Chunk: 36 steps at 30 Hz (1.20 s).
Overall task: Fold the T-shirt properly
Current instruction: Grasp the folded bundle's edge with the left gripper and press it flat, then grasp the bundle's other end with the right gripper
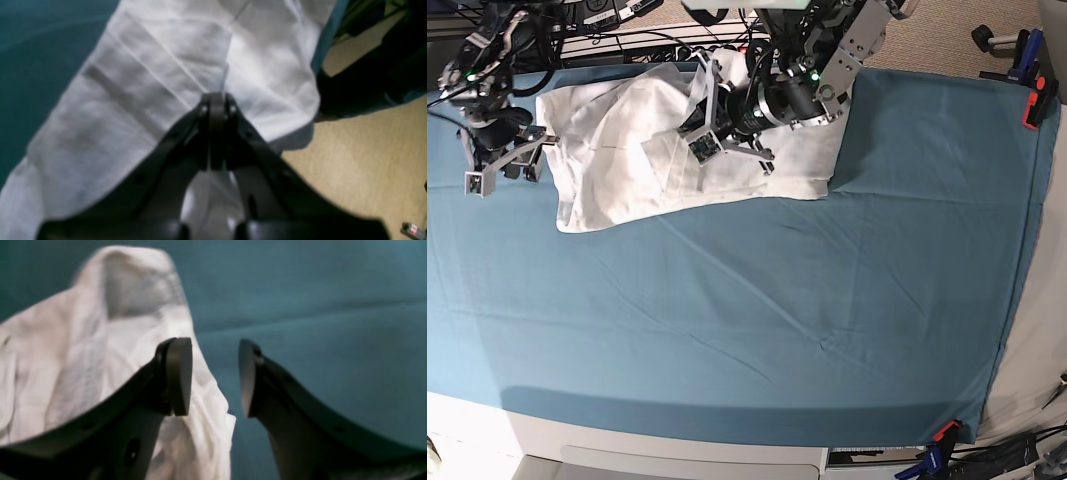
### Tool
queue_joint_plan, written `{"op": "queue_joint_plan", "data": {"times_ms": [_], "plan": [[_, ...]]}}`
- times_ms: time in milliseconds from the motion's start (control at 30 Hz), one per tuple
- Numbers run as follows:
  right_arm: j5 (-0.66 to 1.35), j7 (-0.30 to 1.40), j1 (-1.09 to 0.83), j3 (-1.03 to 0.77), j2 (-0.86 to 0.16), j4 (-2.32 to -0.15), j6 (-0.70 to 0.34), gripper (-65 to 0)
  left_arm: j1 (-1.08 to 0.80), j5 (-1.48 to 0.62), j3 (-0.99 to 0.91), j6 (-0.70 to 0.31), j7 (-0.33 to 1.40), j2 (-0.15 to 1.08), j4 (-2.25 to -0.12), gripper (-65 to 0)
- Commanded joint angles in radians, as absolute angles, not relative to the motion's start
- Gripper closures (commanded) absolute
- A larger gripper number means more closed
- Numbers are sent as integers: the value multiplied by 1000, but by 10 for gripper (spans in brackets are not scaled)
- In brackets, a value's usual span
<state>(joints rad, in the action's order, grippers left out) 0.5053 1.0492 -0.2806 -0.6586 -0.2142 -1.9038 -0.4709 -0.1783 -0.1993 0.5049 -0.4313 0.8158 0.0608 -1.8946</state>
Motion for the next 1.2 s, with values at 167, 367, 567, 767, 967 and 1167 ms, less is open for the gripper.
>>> {"op": "queue_joint_plan", "data": {"times_ms": [167, 367, 567, 767, 967, 1167], "plan": [[651, 1065, -200, -769, -314, -1737, -514, -293, -171, -214, 508, -500, 816, 54, -1912, -148], [903, 1176, -152, -810, -393, -1493, -584, -335, -171, -213, 508, -465, 815, 54, -1912, -277], [1166, 1316, -152, -810, -408, -1336, -679, -335, -171, -214, 508, -465, 815, 53, -1912, -277], [1287, 1381, -153, -810, -408, -1267, -698, -335, -171, -214, 508, -465, 815, 54, -1912, -277], [1245, 1375, -152, -717, -413, -1267, -698, -335, -171, -214, 508, -464, 815, 54, -1912, -277], [1238, 1366, -143, -579, -413, -1268, -698, -335, -172, -214, 508, -464, 815, 54, -1912, -277]]}}
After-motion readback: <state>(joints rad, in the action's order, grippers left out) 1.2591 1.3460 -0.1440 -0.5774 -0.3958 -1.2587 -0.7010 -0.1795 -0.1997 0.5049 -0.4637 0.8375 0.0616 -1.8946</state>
